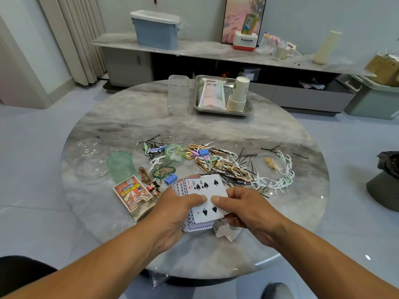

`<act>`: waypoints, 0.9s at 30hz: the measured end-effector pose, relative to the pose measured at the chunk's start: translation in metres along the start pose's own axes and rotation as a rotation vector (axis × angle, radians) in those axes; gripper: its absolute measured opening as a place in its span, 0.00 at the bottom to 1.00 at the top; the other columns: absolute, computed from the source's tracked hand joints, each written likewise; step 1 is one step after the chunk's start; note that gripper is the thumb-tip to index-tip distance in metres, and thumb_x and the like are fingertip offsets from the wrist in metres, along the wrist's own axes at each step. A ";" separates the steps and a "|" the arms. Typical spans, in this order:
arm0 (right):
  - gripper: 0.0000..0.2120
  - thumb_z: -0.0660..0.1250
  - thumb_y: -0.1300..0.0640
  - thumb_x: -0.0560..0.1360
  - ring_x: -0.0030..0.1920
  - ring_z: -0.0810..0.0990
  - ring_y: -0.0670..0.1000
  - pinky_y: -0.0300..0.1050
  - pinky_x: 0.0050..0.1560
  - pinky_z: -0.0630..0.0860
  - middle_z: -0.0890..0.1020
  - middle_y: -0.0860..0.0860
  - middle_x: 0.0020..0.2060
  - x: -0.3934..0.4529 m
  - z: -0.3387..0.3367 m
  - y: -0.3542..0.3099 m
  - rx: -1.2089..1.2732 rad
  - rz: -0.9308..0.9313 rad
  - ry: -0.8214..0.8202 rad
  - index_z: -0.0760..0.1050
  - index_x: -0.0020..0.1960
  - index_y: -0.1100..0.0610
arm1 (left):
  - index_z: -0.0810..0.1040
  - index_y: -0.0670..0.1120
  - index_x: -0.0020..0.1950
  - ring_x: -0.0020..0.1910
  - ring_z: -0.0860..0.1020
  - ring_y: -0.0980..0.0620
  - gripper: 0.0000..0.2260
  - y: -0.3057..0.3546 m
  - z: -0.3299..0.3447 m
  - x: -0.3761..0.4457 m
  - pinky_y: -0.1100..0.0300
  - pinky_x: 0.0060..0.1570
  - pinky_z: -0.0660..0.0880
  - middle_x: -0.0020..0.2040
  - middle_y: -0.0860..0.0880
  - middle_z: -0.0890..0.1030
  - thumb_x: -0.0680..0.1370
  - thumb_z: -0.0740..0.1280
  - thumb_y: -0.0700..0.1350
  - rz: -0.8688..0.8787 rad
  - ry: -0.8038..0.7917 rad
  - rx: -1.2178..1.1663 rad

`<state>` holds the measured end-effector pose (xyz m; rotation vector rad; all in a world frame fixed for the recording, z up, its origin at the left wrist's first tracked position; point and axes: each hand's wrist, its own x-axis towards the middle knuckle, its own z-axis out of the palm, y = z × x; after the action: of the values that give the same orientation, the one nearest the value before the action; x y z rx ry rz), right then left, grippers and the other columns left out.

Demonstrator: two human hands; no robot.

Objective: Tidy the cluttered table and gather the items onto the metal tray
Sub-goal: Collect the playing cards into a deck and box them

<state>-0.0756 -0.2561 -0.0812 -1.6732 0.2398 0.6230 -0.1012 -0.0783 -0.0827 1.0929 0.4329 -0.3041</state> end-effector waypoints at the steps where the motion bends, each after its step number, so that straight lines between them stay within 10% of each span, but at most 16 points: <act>1: 0.12 0.78 0.53 0.73 0.35 0.75 0.50 0.39 0.33 0.74 0.87 0.57 0.44 0.000 0.000 0.000 -0.001 0.003 -0.007 0.82 0.51 0.58 | 0.81 0.48 0.60 0.49 0.85 0.37 0.20 0.000 0.000 0.000 0.41 0.44 0.83 0.51 0.41 0.86 0.75 0.69 0.28 0.015 0.012 0.004; 9: 0.05 0.75 0.56 0.77 0.30 0.79 0.43 0.38 0.30 0.73 0.87 0.50 0.38 0.005 -0.010 0.001 -0.131 -0.025 0.135 0.84 0.48 0.57 | 0.82 0.42 0.55 0.40 0.86 0.42 0.09 0.002 -0.007 0.009 0.45 0.39 0.83 0.45 0.41 0.87 0.76 0.72 0.35 -0.021 0.178 -0.064; 17: 0.25 0.76 0.45 0.71 0.59 0.78 0.50 0.49 0.58 0.76 0.80 0.46 0.57 0.004 -0.012 0.018 -1.019 -0.109 0.449 0.75 0.66 0.45 | 0.83 0.48 0.55 0.39 0.86 0.41 0.17 0.003 -0.011 0.013 0.49 0.34 0.83 0.44 0.40 0.87 0.74 0.71 0.28 -0.021 0.199 -0.024; 22: 0.09 0.72 0.44 0.77 0.39 0.84 0.43 0.39 0.36 0.79 0.87 0.44 0.41 -0.001 0.002 -0.001 -0.243 -0.219 0.161 0.82 0.54 0.47 | 0.83 0.41 0.55 0.39 0.86 0.38 0.15 0.001 -0.004 0.005 0.49 0.30 0.82 0.44 0.37 0.86 0.71 0.75 0.30 -0.072 0.130 0.000; 27: 0.10 0.79 0.55 0.72 0.35 0.86 0.49 0.45 0.35 0.81 0.85 0.51 0.36 0.005 -0.006 -0.002 -0.336 -0.160 0.250 0.80 0.51 0.50 | 0.82 0.36 0.50 0.47 0.85 0.37 0.08 0.002 -0.005 0.004 0.39 0.51 0.82 0.47 0.36 0.86 0.73 0.75 0.36 -0.102 0.157 -0.044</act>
<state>-0.0688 -0.2605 -0.0822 -2.0745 0.1842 0.3451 -0.0977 -0.0737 -0.0853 1.0572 0.6334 -0.2983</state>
